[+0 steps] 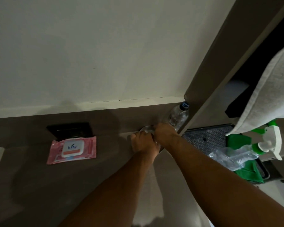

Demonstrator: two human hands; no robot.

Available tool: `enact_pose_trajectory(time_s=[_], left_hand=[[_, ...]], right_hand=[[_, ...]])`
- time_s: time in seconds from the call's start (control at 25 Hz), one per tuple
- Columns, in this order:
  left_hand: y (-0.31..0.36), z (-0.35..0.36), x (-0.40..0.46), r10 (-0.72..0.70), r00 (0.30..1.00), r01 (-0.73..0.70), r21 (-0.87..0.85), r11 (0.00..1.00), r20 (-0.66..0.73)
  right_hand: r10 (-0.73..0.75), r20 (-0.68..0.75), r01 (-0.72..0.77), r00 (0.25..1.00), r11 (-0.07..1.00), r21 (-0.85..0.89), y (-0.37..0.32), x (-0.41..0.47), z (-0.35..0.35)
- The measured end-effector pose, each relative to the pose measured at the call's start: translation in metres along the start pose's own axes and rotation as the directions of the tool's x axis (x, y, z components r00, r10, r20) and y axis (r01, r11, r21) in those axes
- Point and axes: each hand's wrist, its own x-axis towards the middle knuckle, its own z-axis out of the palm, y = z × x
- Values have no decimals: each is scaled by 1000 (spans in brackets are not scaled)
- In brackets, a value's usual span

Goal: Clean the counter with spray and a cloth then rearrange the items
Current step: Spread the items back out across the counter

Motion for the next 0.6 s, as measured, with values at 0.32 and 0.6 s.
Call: enact_pose_trajectory(time_s=[0.32,0.6], left_hand=[[-16,-22,-3,1,1000,-2,-18,1000,-3],[-109,-84,-58,-95,972,-7,-434,901,-215]], right_hand=[[31,-154,10,988,966,259,3,-17,-7],[283,-199,118,938,280,953,-80,-60,-3]])
